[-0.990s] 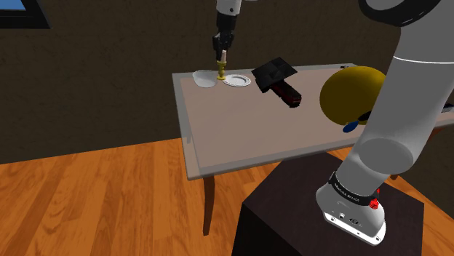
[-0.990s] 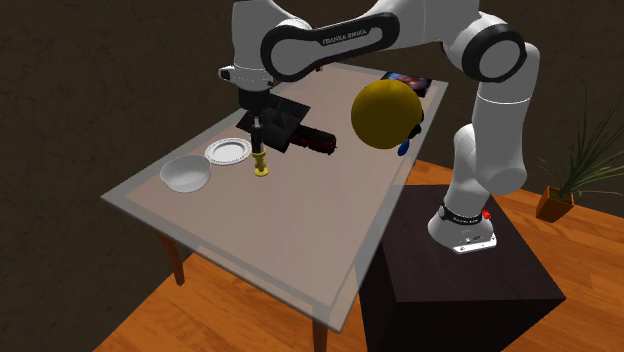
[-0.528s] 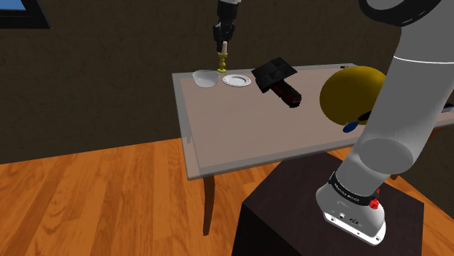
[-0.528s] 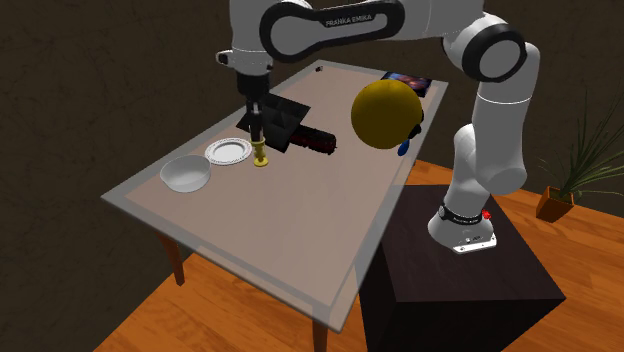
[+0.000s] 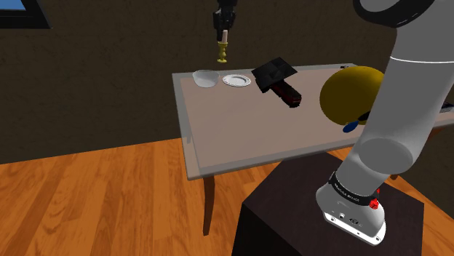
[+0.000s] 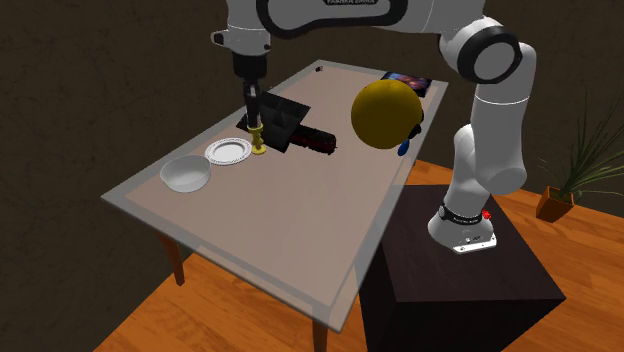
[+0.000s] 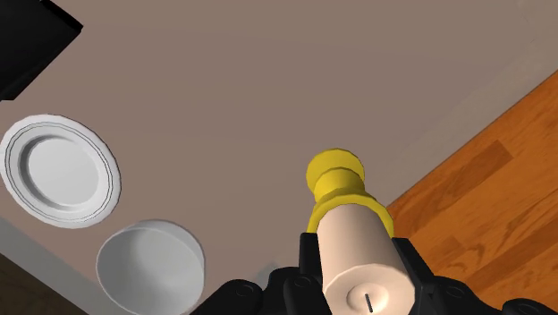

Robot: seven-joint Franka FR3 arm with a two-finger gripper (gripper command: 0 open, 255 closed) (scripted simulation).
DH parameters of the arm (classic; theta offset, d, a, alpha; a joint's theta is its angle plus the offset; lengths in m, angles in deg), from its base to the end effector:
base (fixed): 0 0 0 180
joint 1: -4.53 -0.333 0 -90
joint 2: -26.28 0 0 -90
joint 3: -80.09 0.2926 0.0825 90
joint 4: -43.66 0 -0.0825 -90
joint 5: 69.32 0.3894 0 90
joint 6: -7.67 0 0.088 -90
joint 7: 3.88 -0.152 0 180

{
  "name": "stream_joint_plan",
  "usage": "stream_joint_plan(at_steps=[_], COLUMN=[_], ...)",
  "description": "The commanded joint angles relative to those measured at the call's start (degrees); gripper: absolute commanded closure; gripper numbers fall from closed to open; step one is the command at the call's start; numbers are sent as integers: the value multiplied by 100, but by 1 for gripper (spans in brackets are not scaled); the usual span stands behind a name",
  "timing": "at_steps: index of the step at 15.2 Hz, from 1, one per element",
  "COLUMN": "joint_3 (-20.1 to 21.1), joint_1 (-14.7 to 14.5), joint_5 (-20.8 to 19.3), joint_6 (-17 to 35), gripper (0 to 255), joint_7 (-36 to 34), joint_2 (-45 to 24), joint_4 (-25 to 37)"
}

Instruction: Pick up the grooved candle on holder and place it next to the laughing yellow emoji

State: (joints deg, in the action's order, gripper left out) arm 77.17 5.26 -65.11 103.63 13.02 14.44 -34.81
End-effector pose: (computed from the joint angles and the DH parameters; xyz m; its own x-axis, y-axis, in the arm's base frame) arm 0.6327 -0.0270 0.5407 0.9681 0.2237 0.1126 0.2285 -0.9730 -0.0316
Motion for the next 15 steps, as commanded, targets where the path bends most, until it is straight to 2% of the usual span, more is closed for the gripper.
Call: stream_joint_plan(at_steps=[1, 13, 14, 15], joint_3=[1, -2, -2, -23], joint_1=[1, 49, 51, 79], joint_5=[1, 39, 40, 33], joint_6=[-198, -1445, -1472, -1317], gripper=[255, 255, 255, 255], joint_7=[-14, -72, -74, -5], joint_2=[-66, -659, -677, -345], joint_4=[261, 2102, 2146, 1656])
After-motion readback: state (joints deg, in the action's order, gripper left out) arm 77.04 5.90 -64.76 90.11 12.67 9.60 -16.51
